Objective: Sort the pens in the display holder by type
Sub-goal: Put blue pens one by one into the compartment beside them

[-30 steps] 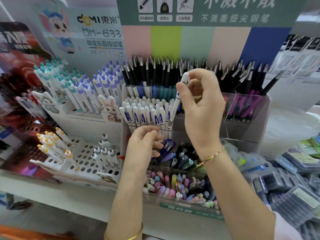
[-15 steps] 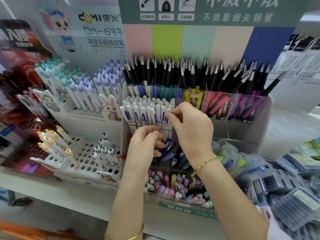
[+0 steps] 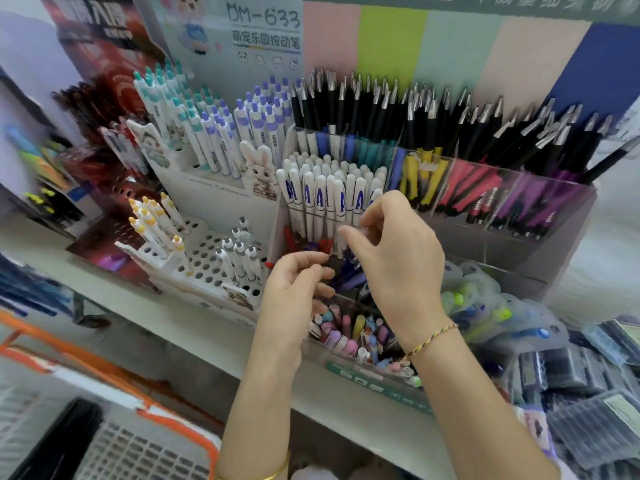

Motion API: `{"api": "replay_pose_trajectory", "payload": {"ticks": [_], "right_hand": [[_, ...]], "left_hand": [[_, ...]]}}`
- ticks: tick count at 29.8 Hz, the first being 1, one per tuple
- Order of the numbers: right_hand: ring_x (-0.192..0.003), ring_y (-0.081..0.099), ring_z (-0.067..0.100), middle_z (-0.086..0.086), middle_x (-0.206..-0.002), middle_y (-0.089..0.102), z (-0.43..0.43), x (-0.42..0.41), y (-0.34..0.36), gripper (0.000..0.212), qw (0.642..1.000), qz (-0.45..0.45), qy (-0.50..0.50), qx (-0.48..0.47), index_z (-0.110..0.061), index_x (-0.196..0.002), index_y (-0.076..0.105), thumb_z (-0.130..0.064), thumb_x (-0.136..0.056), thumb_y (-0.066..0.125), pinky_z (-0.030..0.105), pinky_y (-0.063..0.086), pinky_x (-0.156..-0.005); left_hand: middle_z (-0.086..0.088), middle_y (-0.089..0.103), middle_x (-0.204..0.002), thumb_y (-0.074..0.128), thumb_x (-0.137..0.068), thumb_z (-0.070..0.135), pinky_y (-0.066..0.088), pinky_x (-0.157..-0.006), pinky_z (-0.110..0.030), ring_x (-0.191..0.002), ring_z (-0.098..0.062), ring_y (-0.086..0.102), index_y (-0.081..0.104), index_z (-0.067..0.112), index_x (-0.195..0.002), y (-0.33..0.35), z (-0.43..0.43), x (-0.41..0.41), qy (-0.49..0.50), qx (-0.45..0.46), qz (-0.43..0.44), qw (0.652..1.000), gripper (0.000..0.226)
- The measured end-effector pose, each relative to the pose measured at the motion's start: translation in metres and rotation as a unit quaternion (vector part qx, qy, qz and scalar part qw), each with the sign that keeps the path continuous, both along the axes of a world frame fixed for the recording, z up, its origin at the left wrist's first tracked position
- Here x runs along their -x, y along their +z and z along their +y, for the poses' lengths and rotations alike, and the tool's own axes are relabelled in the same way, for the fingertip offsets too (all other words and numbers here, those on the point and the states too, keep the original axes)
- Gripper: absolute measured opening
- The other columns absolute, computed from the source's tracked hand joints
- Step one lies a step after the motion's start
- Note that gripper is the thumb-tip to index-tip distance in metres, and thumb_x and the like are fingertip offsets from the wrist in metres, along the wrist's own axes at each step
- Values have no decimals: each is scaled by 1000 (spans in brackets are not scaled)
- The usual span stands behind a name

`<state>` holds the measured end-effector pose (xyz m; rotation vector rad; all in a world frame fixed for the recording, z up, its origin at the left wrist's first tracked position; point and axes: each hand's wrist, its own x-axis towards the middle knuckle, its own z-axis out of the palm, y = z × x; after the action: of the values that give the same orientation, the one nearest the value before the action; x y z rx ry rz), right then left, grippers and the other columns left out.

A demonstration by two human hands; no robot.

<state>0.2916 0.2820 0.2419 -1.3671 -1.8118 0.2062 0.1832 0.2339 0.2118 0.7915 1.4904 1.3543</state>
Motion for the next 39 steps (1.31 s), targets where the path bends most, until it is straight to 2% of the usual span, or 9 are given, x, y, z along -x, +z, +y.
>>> {"api": "replay_pose_trajectory", "payload": {"ticks": [7,12,15,20,23,26,29,32,39], "right_hand": [[-74,56,12,-10,-75,56,-42,67,-27,17,963,5,237,127,-19,-89,57,-30,-82,68,41,50,-68],[-69,51,7,-13,-69,50,-91,128,-60,12,912,-3,348,216,-20,-91,58,-27,-85,66,31,47,-67],[-70,51,2,-15,-72,53,-119,161,-77,6,889,-7,380,257,-20,-90,61,-24,-87,63,28,47,-70],[-65,62,14,-2,-79,64,-165,210,-115,6,844,-28,408,348,-18,-92,60,-23,-92,57,36,54,-68],[-61,63,15,5,-75,68,-182,221,-139,5,827,-28,393,401,-17,-92,60,-20,-93,56,36,54,-63],[-54,59,7,2,-74,68,-200,225,-162,9,814,-26,369,448,-15,-92,61,-18,-94,53,21,48,-52],[-58,60,11,3,-75,67,-209,222,-176,11,811,-33,347,469,-13,-95,62,-18,-95,52,27,51,-57],[-58,60,10,3,-76,67,-211,219,-185,10,815,-32,326,478,-15,-93,62,-17,-95,52,28,52,-57],[-58,60,8,3,-77,68,-220,217,-196,16,817,-21,296,495,-27,-82,56,-20,-95,51,17,48,-51]], "left_hand": [[2,65,-79,43,-96,6,42,-56,-25,-60,-8,57,60,16,-99,-36,-60,42,145,38,-46,988,19],[-4,63,-78,46,-92,3,41,-54,-23,-59,-10,55,58,14,-94,-79,-120,94,232,99,-59,966,16],[-3,64,-81,51,-90,7,43,-55,-22,-67,-10,59,60,17,-96,-106,-157,129,241,145,-34,959,14],[-6,63,-91,48,-97,8,50,-65,-27,-71,-14,57,59,11,-110,-164,-227,202,255,259,64,929,17],[-9,60,-121,48,-95,7,52,-72,-28,-85,-17,61,58,10,-121,-211,-248,231,145,355,241,891,28],[-14,45,-138,55,-93,17,45,-93,-36,-119,-28,50,47,7,-135,-264,-268,240,-77,444,369,813,43],[-13,40,-133,50,-95,36,43,-97,-42,-122,-30,41,43,8,-129,-295,-290,232,-203,461,398,766,45],[-12,33,-141,46,-94,51,34,-106,-48,-131,-30,33,33,11,-138,-311,-307,227,-229,455,442,738,61],[-13,38,-134,45,-74,81,37,-103,-42,-124,-30,36,34,7,-136,-308,-307,227,-300,456,430,719,97]]}}
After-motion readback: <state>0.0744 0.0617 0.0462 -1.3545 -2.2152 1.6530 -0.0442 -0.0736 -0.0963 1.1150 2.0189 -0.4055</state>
